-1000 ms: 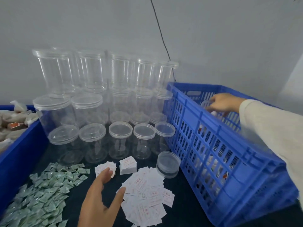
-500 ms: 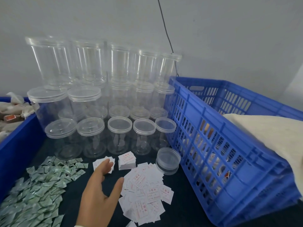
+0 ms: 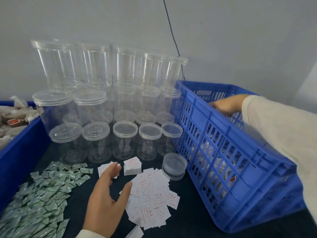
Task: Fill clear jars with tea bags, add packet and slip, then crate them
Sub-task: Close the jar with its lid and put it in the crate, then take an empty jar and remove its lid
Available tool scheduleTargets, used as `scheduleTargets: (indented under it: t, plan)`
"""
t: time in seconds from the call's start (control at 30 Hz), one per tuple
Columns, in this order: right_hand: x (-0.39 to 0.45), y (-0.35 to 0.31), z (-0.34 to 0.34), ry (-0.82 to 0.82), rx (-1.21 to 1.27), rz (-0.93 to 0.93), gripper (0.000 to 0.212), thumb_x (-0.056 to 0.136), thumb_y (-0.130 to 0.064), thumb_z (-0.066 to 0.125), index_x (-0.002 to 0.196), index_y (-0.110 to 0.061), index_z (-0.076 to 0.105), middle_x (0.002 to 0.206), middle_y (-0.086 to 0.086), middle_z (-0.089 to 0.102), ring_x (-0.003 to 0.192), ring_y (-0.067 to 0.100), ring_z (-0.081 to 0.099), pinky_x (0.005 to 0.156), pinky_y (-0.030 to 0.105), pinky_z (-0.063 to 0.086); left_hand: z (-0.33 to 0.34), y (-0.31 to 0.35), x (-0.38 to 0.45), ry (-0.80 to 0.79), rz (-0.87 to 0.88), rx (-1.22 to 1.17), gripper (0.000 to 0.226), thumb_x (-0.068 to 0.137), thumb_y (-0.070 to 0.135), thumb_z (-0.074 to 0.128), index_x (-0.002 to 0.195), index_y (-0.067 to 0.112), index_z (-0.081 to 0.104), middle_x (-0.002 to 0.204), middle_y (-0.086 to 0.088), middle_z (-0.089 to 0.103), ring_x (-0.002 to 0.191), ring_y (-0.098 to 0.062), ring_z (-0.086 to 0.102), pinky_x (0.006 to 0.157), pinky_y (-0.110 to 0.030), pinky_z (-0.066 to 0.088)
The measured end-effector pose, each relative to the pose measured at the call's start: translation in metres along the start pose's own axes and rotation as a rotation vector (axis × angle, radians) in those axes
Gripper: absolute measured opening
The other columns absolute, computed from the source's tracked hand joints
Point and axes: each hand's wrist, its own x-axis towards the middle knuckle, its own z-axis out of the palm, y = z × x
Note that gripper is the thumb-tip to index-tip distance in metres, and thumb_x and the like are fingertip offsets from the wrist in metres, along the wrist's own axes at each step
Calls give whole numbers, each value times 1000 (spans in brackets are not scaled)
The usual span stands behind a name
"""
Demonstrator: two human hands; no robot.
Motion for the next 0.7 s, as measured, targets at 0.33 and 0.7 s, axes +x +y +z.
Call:
scheduleTargets:
  t: [0.33,0.7]
  plan:
    - [-37,-79,-65,685,242,-180,64,87,-32,65,144,-12,41,145,11,45,130,29,44,94,30,35,2,16,1,-6,25,-23,57,82,16,72,125,38,43,117,25,56,109,8,52,96,-23,40]
    - [24,-225,72,584,524,-311,83,81,-64,61,141,-12,40,143,9,46,130,31,43,105,48,39,-23,9,-2,36,70,34,63,80,18,74,119,50,38,119,25,56,115,6,52,91,-13,38]
